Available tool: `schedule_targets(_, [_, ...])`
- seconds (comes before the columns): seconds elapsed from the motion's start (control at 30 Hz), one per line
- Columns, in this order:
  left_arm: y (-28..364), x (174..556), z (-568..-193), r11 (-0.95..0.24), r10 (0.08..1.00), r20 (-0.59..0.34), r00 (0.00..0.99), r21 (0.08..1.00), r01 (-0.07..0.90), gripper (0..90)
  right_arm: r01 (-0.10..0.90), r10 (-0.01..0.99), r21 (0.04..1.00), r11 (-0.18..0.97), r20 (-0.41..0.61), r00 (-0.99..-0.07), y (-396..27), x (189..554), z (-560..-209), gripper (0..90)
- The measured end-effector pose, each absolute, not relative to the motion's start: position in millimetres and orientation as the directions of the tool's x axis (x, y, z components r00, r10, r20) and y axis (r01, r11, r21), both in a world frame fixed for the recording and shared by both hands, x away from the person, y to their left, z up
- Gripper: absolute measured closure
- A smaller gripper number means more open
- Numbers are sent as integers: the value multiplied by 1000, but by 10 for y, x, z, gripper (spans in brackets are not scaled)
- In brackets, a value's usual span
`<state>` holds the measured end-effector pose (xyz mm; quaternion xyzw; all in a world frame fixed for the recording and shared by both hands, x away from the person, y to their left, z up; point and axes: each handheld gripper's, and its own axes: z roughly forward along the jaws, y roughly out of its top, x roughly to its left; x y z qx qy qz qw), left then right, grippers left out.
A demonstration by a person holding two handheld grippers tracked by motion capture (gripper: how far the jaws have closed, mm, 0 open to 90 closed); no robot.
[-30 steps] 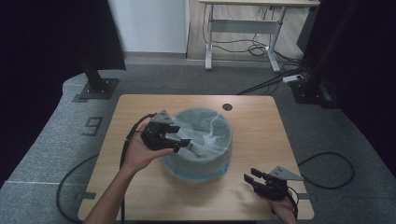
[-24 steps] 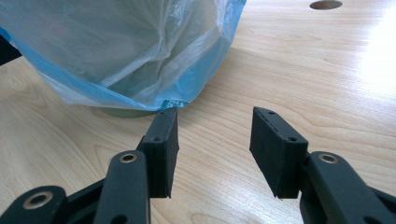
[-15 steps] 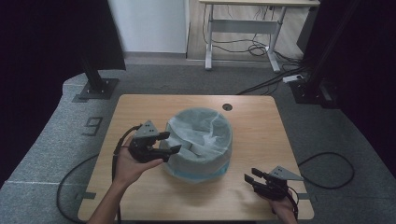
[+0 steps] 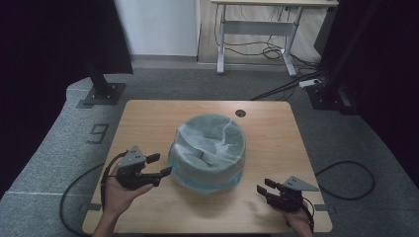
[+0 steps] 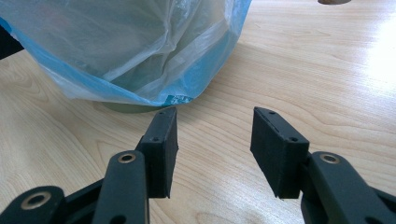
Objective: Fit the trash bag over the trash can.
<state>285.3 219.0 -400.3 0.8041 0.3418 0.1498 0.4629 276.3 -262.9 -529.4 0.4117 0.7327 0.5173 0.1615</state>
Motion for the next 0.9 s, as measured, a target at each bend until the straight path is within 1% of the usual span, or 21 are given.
schedule_targets(0.17, [2324,2833,-4174,-324,709,-98,698,835,445,345,440,770,888,131,188,-610,-2608,2769,-5305,502])
schedule_targets(0.37, [2393,2845,-4357,-329,727,-105,679,815,477,345,442,768,887,134,188,-612,-2597,2769,-5312,502])
schedule_targets(0.9, [2428,2879,-4465,-315,726,-138,674,805,503,345,441,771,887,134,187,-609,-2601,2769,-5309,496])
